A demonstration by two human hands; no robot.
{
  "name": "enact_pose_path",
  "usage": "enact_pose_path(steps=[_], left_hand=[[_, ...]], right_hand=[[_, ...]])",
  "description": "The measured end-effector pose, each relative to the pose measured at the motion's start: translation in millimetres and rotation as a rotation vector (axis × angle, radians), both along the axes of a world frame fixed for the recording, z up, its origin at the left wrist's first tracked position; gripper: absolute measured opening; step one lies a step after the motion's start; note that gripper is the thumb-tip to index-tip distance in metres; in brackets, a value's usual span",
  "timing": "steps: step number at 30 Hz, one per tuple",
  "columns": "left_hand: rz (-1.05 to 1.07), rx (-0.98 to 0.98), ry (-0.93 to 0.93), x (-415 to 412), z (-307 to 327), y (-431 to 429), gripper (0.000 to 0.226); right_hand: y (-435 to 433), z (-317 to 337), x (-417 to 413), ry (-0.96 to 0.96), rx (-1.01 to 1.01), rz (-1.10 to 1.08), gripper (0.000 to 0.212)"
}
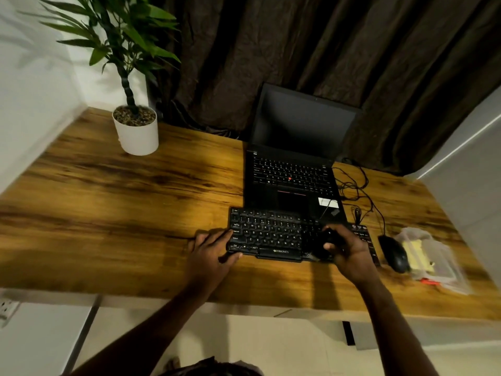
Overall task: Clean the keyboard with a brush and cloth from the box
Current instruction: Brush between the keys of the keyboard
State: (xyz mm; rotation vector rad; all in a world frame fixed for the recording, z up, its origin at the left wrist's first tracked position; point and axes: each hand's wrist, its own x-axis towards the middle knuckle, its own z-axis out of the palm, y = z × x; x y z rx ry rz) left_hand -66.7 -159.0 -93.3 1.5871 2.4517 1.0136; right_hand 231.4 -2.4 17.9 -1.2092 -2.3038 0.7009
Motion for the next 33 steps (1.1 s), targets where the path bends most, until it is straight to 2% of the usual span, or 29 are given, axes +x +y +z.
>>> enact_pose_path(steps=[8, 13, 16, 23, 28, 33], left_hand=[[0.0, 0.013, -0.012, 0.7, 3.2, -0.9, 0.063], [-0.001, 0.033, -0.022, -0.3, -1.6, 0.7, 0.063], [-0.013, 0.029, -0.025, -0.9, -4.0, 1.2, 0.065], [0.003, 0.014, -0.034, 0.4, 1.8, -0.7, 0.065], [-0.006, -0.001, -0.024, -1.1, -0.5, 0.0, 0.065], [-0.012, -0.018, -0.04, -2.1, -0.4, 1.4, 0.064]], right_hand=[[7.8, 4.7, 19.9, -0.11, 0.067, -0.138, 0.048], [-1.3, -2.4, -4.2, -0.136, -0.01, -0.047, 0.049], [-10.8, 3.2, -25.4, -0.075, -0.009, 0.005, 0.049], [0.2, 9.7, -5.0, -0.113, -0.015, -0.054, 0.051], [-7.9, 3.4, -24.2, -0.136, -0.02, -0.027, 0.047], [-24.6, 7.9, -58.9, -0.004, -0.033, 0.074, 0.044]])
